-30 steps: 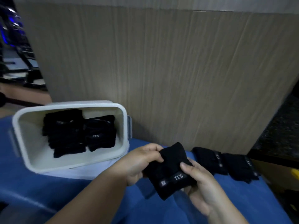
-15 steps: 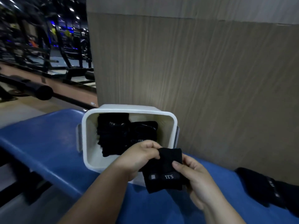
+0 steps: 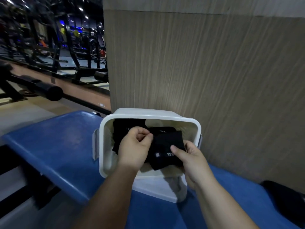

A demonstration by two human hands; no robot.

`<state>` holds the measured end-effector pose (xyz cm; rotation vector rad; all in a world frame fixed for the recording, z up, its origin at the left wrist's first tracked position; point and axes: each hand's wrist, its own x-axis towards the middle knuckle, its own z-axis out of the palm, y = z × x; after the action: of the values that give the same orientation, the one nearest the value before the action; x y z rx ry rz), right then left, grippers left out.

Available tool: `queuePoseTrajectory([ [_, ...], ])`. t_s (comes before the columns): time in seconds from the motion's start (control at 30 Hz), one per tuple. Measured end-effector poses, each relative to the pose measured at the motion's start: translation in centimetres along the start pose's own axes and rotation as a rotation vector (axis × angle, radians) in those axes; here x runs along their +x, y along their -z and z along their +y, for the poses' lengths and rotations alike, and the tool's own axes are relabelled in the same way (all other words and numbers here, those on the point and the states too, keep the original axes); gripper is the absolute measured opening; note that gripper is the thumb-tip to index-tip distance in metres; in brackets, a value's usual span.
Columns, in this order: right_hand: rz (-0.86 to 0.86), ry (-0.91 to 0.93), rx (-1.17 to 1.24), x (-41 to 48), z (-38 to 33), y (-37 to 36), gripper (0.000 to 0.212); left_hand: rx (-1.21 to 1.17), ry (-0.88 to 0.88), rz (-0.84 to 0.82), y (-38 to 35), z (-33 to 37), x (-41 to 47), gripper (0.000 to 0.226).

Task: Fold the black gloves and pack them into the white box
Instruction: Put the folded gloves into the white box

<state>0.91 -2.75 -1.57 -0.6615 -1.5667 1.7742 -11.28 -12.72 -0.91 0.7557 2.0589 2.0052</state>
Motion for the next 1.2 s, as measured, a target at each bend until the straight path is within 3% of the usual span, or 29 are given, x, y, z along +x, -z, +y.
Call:
queuePoseTrajectory([
  [0.1,0.044,0.046,-0.031,1.7,-0.5,-0.6,0.015,0.313,-0.251,0.175,1.3,-0.7,0.7,0.022],
  [0.23,0.096,0.107,-0.108,3.9,-0.9,-1.5,0.024,0.613,-0.263,0.073,2.0,-2.5,1.9,0.046],
  [0.37,0.17,0.111,-0.113,5.7,-1.2,-2.5,0.022,0.628,-0.117,-0.055,2.2,-3.9,2.1,0.054],
  [0.7,0.344,0.032,-0.417,8.7,-1.5,-4.1,0.029,0.628,-0.112,-0.038,2.1,-3.8,1.8,0.054],
  [0.97,0.456,0.002,-0.774,8.8,-0.8,-4.4,0.048,0.702,-0.35,0.04,1.5,-2.6,1.1,0.048],
  [1.1,0.417,0.001,-0.806,8.6,-0.9,-4.6,0.039,0.728,-0.279,-0.033,1.5,-3.3,1.2,0.05],
  [1.2,0.373,0.008,-0.93,8.3,-1.3,-5.0,0.044,0.732,-0.251,-0.056,1.6,-3.4,1.2,0.051],
])
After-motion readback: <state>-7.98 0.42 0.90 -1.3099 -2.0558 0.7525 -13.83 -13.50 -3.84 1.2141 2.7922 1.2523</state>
